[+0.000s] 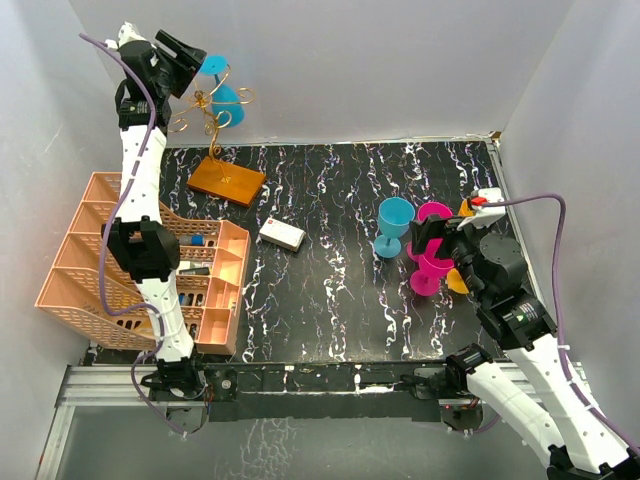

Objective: Take the wine glass off the wine glass rack

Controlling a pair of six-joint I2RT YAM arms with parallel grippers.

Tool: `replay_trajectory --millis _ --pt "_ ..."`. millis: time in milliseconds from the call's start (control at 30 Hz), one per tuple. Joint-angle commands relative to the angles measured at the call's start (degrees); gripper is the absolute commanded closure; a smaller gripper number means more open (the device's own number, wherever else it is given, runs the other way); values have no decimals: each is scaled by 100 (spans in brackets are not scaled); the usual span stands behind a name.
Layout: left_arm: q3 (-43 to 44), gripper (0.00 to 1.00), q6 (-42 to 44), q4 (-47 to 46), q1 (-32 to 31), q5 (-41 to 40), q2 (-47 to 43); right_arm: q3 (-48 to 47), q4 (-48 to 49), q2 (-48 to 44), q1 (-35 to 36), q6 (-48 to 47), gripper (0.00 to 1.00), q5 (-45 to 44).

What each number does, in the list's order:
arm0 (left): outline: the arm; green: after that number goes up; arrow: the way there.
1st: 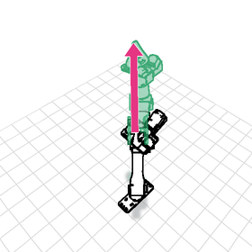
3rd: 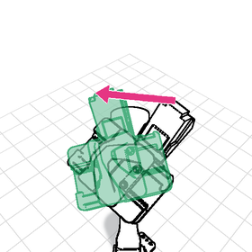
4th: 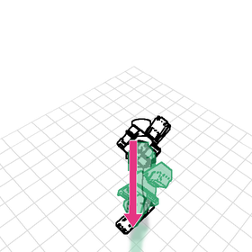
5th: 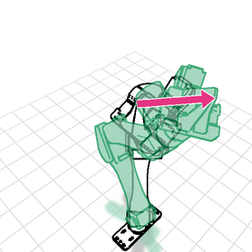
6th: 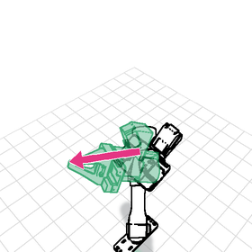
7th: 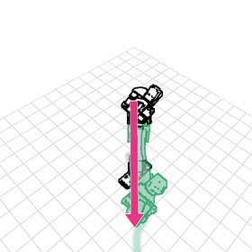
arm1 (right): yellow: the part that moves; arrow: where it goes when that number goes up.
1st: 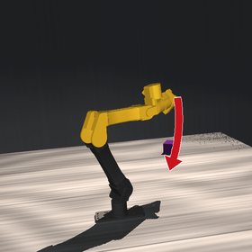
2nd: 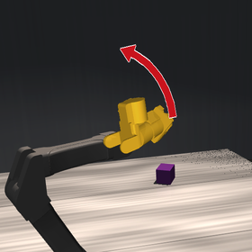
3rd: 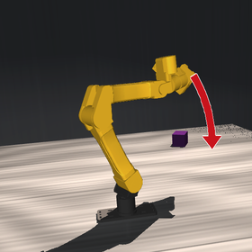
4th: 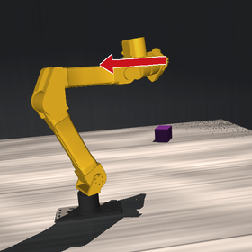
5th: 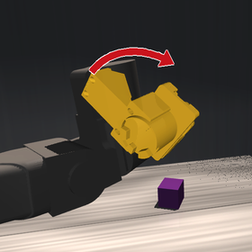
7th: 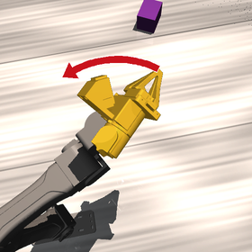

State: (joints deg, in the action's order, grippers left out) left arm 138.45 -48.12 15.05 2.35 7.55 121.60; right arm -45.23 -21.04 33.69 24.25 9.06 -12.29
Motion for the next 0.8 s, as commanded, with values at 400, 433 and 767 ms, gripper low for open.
replay_trajectory --millis 400,433,767 --pt "524 42 92 -399 90 318 585 93 478 -126 5 -89 1 -150" --pt "525 43 69 -446 88 339 608 100 478 -118 1 -94 1 -151" --pt "542 47 -171 -641 90 257 769 84 520 -49 6 -88 1 -126"
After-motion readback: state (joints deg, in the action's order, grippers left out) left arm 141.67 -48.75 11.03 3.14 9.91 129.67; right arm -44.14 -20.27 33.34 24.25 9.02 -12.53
